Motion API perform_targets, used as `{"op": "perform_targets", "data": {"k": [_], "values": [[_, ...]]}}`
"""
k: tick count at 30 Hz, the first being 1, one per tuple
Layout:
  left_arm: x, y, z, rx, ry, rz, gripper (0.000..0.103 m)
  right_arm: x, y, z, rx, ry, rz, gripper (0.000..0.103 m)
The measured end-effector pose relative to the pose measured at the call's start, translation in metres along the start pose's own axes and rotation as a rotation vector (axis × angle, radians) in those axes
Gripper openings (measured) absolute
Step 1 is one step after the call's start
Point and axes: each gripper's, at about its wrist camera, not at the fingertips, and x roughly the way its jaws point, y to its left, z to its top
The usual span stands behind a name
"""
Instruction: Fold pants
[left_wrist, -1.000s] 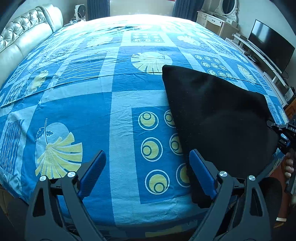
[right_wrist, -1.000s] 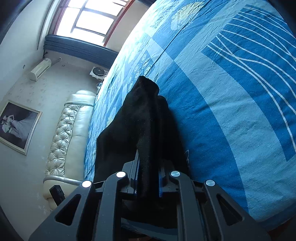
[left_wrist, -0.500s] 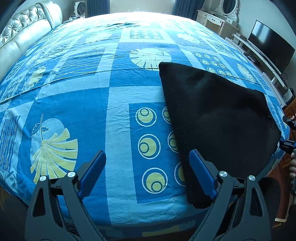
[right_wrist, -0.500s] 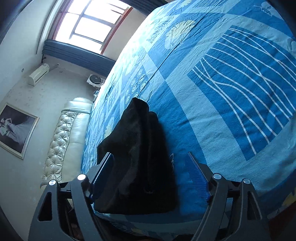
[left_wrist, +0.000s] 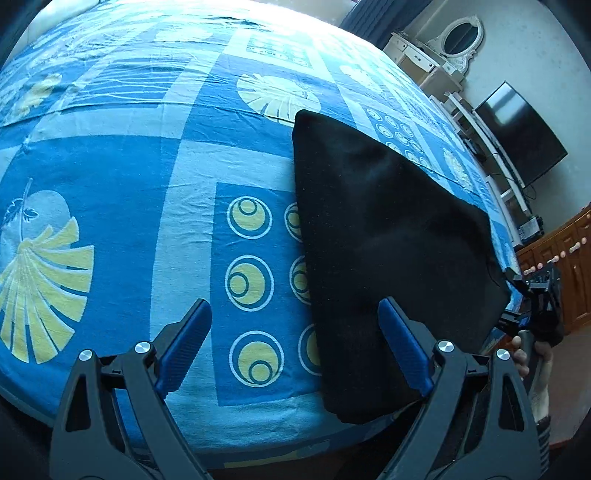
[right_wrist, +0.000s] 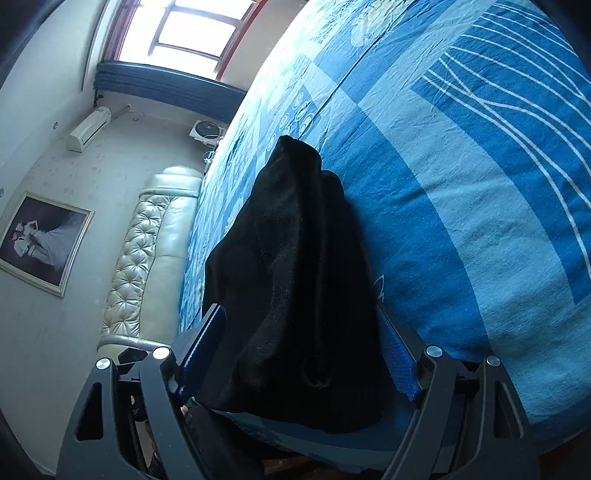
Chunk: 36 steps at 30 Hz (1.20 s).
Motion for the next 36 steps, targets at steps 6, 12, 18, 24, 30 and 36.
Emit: {"op": "perform_targets", "data": {"k": [6,12,18,24,30,36], "values": [[0.024,0.008,-0.003,-0.043,0.093,-0.290,0.091,0.002,0.000,0.002,-0.023,0.020,0.003,0.081],[0.037,0.014,-0.002,-0.089,0.088,-0.370,0.091,0.005,0.004,0.002,-0.033,0.038,0.005,0.080],[0.054,-0.009,-0.006,-0.059,0.161,-0.474,0.091,0.017,0.014,-0.004,-0.098,0.070,0.005,0.082],[0.073,-0.013,0.002,-0.078,0.198,-0.453,0.045,0.028,0.021,-0.008,-0.124,0.093,-0.033,0.074],[0.055,-0.014,0.005,-0.030,0.170,-0.377,0.035,0.041,0.034,-0.016,-0.133,0.101,-0.028,0.053],[0.028,0.016,0.015,-0.046,0.143,-0.310,0.035,0.080,0.063,-0.026,-0.184,0.159,-0.010,0.052]]}}
